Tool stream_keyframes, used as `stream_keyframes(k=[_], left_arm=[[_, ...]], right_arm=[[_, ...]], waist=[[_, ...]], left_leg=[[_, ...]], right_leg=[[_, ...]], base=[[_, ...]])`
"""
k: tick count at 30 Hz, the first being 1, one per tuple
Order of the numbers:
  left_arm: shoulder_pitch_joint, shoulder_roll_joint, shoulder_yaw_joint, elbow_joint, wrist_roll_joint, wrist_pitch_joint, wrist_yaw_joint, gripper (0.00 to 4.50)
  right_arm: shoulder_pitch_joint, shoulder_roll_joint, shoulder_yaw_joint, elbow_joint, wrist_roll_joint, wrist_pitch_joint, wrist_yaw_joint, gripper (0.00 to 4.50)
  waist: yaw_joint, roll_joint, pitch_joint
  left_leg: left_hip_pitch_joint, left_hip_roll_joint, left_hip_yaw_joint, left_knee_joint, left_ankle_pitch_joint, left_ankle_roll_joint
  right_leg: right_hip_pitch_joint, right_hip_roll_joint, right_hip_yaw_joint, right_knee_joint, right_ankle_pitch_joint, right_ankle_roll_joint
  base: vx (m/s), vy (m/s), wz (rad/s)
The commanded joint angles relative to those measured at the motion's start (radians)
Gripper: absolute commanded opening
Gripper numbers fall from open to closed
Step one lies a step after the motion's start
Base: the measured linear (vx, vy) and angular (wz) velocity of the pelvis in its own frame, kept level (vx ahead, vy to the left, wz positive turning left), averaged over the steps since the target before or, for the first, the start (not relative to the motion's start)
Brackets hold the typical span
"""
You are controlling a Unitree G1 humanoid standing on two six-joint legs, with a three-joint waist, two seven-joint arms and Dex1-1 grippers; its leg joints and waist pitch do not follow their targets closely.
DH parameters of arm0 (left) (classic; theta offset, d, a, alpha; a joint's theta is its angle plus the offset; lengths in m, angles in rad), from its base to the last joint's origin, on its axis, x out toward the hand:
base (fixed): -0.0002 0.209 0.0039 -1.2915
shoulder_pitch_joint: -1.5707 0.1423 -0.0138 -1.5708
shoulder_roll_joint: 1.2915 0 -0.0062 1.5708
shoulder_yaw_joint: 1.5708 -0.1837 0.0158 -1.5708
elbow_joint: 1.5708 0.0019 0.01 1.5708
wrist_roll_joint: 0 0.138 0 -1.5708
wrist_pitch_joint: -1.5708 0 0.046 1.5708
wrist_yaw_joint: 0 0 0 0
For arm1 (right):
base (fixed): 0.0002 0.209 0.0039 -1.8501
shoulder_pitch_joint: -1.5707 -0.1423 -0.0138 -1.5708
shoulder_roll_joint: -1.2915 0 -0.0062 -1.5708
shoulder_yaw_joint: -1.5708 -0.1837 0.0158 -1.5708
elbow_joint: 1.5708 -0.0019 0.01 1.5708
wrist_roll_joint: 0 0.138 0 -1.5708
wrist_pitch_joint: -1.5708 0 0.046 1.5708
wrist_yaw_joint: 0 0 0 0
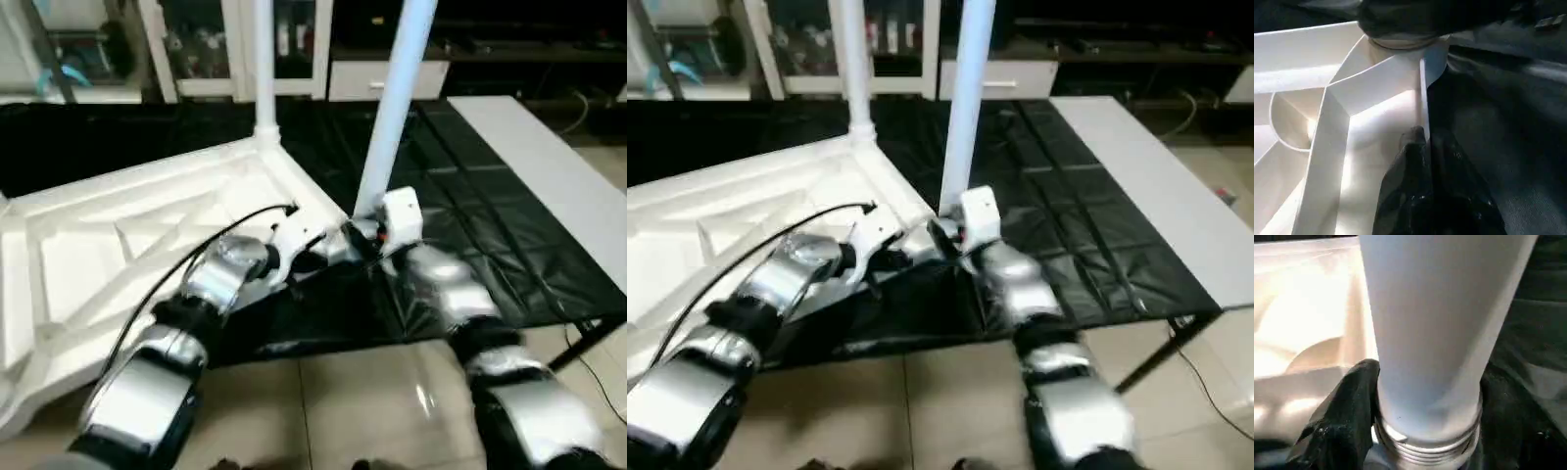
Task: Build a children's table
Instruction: Rotate leg to tighten
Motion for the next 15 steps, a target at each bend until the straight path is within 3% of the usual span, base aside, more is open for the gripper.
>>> stream_keyframes(k=[1, 5, 9, 11, 12, 15], left_arm=[[-0.025, -0.025, 0.002, 0.010, -0.010, -0.059, -0.015, 0.00], [-0.040, -0.032, 0.003, 0.048, -0.009, -0.078, 0.001, 0.00], [-0.041, -0.029, 0.003, 0.068, -0.006, -0.094, 0.000, 0.00], [-0.044, -0.027, 0.004, 0.086, -0.002, -0.109, -0.006, 0.00], [-0.045, -0.026, 0.005, 0.093, 0.000, -0.115, -0.009, 0.00], [-0.047, -0.022, 0.002, 0.104, 0.002, -0.125, -0.017, 0.00]], right_arm=[[-0.008, -0.025, -0.070, 0.067, -0.036, -0.002, -0.257, 2.67], [-0.021, 0.004, -0.082, 0.094, -0.041, -0.036, -0.362, 2.67], [-0.040, 0.034, -0.132, 0.093, 0.027, -0.111, -0.294, 2.67], [-0.050, 0.041, -0.129, 0.087, 0.043, -0.147, -0.231, 2.67], [-0.052, 0.041, -0.120, 0.083, 0.041, -0.158, -0.210, 3.23], [-0.043, 0.036, -0.119, 0.051, 0.051, -0.164, -0.175, 3.46]], waist=[[-0.005, 0.012, -0.073], [-0.001, 0.012, -0.073], [0.005, 0.008, -0.076], [0.005, 0.007, -0.077], [0.006, 0.010, -0.078], [0.009, 0.009, -0.081]], left_leg=[[0.028, 0.007, -0.022, -0.085, -0.449, -0.030], [0.035, 0.008, -0.015, -0.086, -0.459, -0.025], [0.027, 0.008, -0.009, -0.085, -0.407, 0.001], [0.025, 0.007, -0.008, -0.085, -0.396, 0.009], [0.023, 0.008, -0.007, -0.085, -0.373, 0.013], [0.024, 0.009, -0.003, -0.082, -0.343, 0.023]], right_leg=[[0.038, -0.037, 0.009, -0.091, -0.502, -0.136], [0.034, -0.033, 0.012, -0.086, -0.400, -0.163], [0.043, -0.035, 0.020, -0.076, -0.329, -0.181], [0.045, -0.035, 0.020, -0.075, -0.321, -0.184], [0.048, -0.034, 0.021, -0.072, -0.297, -0.192], [0.050, -0.035, 0.023, -0.067, -0.256, -0.210]], base=[[0.000, 0.000, 0.00], [0.000, 0.000, 0.00], [0.000, 0.000, 0.00], [0.000, 0.000, 0.00], [0.000, 0.000, 0.00], [0.000, 0.000, 0.00]])
